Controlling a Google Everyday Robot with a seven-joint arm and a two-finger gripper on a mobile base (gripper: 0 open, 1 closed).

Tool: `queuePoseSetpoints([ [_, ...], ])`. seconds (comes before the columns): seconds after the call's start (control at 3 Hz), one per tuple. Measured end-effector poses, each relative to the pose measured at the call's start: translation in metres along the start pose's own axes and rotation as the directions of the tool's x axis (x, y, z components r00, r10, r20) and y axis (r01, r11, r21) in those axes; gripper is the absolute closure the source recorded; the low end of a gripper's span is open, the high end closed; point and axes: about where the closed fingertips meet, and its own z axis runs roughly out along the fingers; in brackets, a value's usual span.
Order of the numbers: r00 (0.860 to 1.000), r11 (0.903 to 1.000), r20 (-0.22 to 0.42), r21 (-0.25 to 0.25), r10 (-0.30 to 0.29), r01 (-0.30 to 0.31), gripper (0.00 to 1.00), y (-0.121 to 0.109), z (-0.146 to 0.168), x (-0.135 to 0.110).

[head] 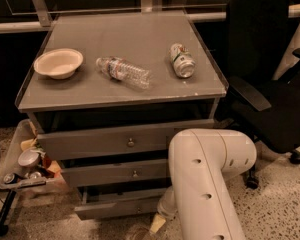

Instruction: Open bottom drawer

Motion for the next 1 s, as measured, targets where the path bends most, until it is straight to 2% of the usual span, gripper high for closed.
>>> queuePoseSetpoints([
  [0.67, 1.0, 1.0, 0.002, -0.005, -0.004, 0.004, 0.0, -0.002, 0.002, -0.002],
  [1.0, 1.0, 0.9995, -0.011, -0.032, 0.004, -0.004, 0.0, 0.012, 0.005, 0.005],
])
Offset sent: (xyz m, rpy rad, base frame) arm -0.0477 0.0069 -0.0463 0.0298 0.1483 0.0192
